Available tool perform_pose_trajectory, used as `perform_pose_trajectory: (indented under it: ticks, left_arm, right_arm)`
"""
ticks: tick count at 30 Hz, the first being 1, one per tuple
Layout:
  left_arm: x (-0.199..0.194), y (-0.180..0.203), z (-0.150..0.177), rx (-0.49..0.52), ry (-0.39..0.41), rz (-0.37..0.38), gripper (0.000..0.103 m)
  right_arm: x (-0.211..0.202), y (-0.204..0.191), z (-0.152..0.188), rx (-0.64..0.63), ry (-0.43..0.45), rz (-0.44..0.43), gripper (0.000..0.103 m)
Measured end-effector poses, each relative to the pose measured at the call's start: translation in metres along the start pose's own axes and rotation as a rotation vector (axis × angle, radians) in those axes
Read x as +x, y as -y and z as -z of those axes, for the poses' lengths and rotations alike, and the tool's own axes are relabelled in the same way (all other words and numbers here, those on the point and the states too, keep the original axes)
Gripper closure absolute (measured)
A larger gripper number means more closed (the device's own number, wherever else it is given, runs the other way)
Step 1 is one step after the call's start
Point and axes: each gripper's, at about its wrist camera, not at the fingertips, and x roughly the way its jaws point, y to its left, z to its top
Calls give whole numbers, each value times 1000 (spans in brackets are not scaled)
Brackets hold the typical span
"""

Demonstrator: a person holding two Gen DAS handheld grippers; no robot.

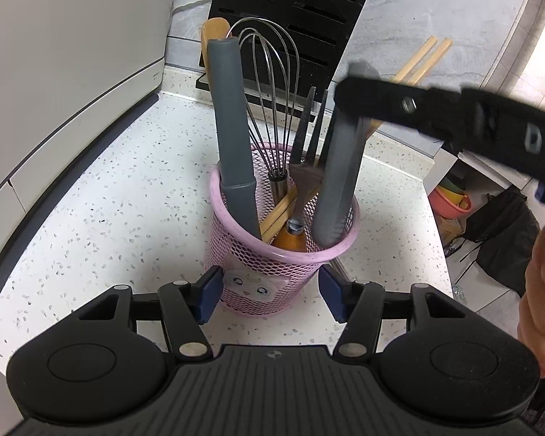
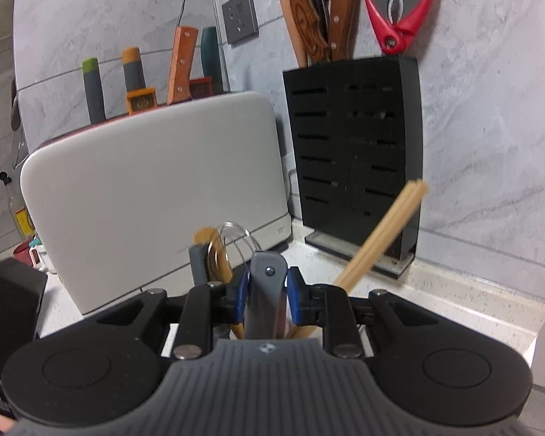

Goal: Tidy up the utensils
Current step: 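Lift the grey knife and insert it into the pink cup with the right tool, then move the right tool to the metal spoon and straw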

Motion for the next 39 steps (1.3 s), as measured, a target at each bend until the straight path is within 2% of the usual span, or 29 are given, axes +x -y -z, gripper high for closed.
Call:
perform_pose_trajectory:
  ticks: [6, 14, 18, 23, 25, 27, 30, 36, 39]
  left_arm:
    - [-1, -1, -1, 1, -3, 5, 37]
    - [-2, 3, 0, 8, -5, 13, 41]
    - [-3, 7, 0, 28, 2, 29, 41]
    - [-3, 4, 2, 39, 10, 43, 41]
    - [-5, 2, 2, 48, 22, 41, 37]
    - [-8, 2, 2, 62, 46, 29, 22]
    - [-12, 5, 1, 108, 76, 20, 14]
    - [-8, 16, 0, 226, 102, -12, 11]
    - [-4, 18, -1, 253, 111, -12, 10]
  right_arm:
    - [-4, -3, 8, -35, -57, -25, 82]
    - [17, -3, 9, -23, -239, -10, 82]
    - [26, -4, 13, -27, -309, -37, 82]
    - [30, -2, 12, -16, -327, -39, 82]
    - [29, -1, 10, -13, -331, -41, 81]
    - [25, 0, 7, -5, -320, -44, 80]
    - [18, 4, -1, 18, -300, -57, 69]
    - [0, 16, -16, 46, -252, -31, 69]
    - [-8, 26, -23, 76, -247, 2, 69]
